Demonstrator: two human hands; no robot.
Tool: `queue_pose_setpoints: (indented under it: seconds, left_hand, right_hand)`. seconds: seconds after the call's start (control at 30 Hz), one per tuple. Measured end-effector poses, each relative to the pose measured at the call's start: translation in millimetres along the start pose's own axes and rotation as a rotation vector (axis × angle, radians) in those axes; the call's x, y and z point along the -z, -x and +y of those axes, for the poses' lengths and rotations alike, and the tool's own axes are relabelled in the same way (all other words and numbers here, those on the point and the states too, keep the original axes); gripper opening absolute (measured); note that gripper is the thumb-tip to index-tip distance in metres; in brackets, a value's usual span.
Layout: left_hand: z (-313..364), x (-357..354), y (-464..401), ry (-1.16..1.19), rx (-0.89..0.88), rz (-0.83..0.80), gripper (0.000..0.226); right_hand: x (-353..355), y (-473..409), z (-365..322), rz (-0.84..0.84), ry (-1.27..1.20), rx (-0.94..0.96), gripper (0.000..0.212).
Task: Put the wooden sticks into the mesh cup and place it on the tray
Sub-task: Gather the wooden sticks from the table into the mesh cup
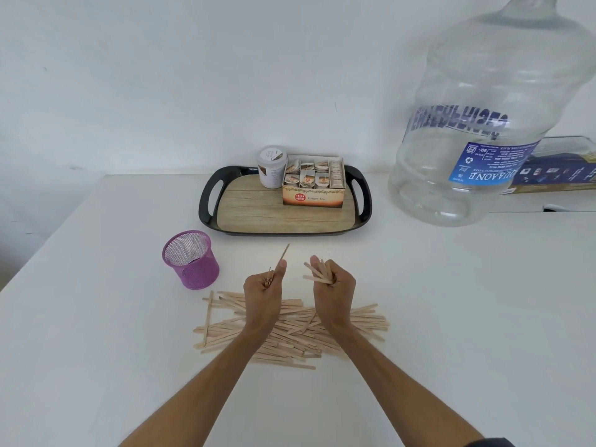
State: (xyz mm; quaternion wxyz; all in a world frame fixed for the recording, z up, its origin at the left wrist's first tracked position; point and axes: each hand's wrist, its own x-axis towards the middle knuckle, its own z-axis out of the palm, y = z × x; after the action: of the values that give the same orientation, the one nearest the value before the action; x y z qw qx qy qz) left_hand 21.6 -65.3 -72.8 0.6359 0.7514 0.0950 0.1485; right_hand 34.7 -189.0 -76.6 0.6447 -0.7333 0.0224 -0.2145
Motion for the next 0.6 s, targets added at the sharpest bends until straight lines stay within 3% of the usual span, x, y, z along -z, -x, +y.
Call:
queue_pose_setpoints:
  seconds: [0.6]
  left_hand:
    - [4.7,-4.7,1.1,-0.013,-0.035,0.015,0.060]
  right_hand:
    - [-2.1,2.1,-2.6,-0.108,-0.030,-0.066,0.062]
